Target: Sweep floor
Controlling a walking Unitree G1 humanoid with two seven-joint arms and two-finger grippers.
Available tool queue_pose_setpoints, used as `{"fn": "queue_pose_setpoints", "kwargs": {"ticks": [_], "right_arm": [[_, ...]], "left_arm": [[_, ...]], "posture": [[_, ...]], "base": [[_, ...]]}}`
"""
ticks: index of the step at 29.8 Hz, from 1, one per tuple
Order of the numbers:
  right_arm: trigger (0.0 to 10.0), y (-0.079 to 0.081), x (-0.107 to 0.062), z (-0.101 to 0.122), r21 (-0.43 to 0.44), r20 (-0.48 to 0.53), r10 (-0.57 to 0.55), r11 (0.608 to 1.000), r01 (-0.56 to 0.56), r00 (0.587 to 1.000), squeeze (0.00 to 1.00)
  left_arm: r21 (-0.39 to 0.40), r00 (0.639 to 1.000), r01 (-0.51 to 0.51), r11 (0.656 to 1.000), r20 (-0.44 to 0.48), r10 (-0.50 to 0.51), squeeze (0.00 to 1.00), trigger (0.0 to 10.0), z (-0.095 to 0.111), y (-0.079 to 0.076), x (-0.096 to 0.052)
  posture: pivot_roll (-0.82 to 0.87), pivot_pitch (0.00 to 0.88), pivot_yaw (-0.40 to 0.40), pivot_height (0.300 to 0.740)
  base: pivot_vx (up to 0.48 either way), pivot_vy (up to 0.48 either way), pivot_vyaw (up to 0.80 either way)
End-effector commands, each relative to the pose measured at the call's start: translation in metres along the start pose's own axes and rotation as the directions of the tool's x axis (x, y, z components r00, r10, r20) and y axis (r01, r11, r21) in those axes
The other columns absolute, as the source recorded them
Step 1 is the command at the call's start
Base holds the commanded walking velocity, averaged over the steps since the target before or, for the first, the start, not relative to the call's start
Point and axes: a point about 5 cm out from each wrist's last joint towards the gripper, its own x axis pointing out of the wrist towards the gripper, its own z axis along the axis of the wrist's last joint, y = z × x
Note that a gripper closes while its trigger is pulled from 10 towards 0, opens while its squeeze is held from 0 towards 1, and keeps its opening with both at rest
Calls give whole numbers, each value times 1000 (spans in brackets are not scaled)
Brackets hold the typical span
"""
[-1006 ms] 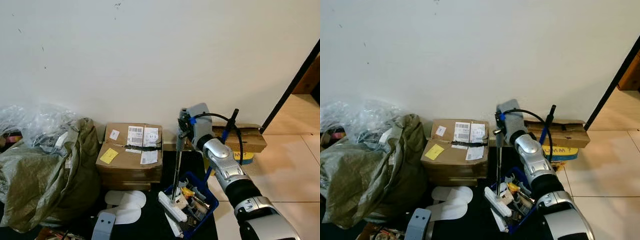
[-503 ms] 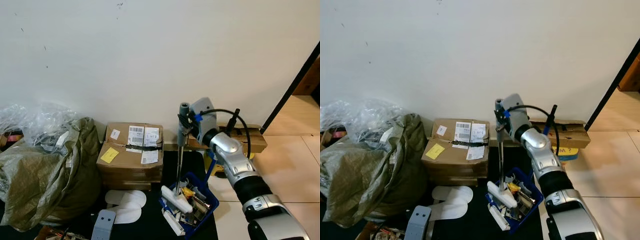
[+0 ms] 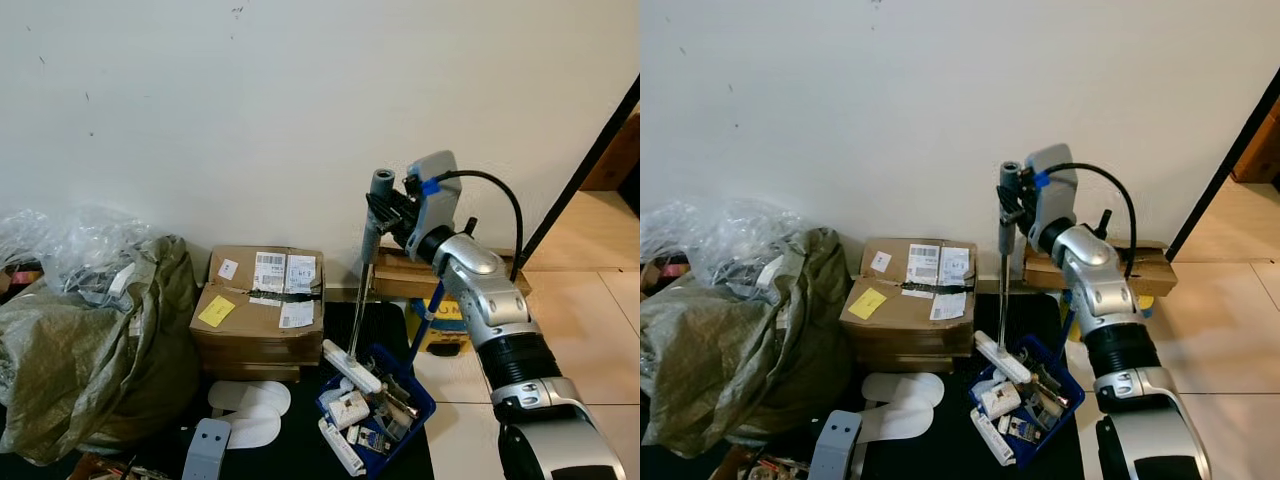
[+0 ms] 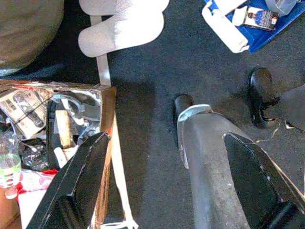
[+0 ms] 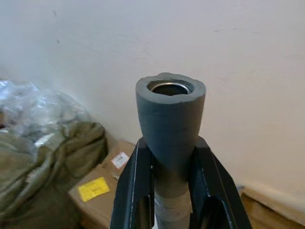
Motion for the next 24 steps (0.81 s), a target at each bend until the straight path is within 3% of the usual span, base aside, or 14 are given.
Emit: {"fn": "queue_pose_setpoints", "kwargs": {"ticks": [1,6,14,19,21,24], "right_arm": [[10000,10,0,7,107,29,44,993,-47,999,0],[10000,20,-4,8,229,3,75,971,-74,997,0],[10000,28,-6,7,288,-20,81,955,-72,996,0],[10000,37,-8,-10,297,-80,72,954,-45,994,0],[10000,50,-11,-40,278,-181,38,960,14,983,0],[10000,54,-13,-49,275,-220,23,961,39,975,0]], "left_arm": [[-9,999,5,1000,-35,-6,0,10000,-7,-1,-1],[-9,999,8,1000,-35,-8,0,10000,-7,-2,-1],[-2,999,11,1000,-40,-11,0,10000,-8,-1,-1],[-4,999,10,1000,-43,-10,0,10000,-9,-1,-1],[-4,999,12,1000,-44,-12,0,10000,-9,-2,-1],[-5,999,13,1000,-43,-13,0,10000,-9,-2,-1]], "posture": [[-50,102,9,740],[-56,102,6,740],[-52,104,2,740],[-53,99,-1,740],[-48,101,-4,740],[-48,101,-4,740]], "base": [[0,0,0],[0,0,0],[0,0,0],[0,0,0],[0,0,0],[0,0,0]]}}
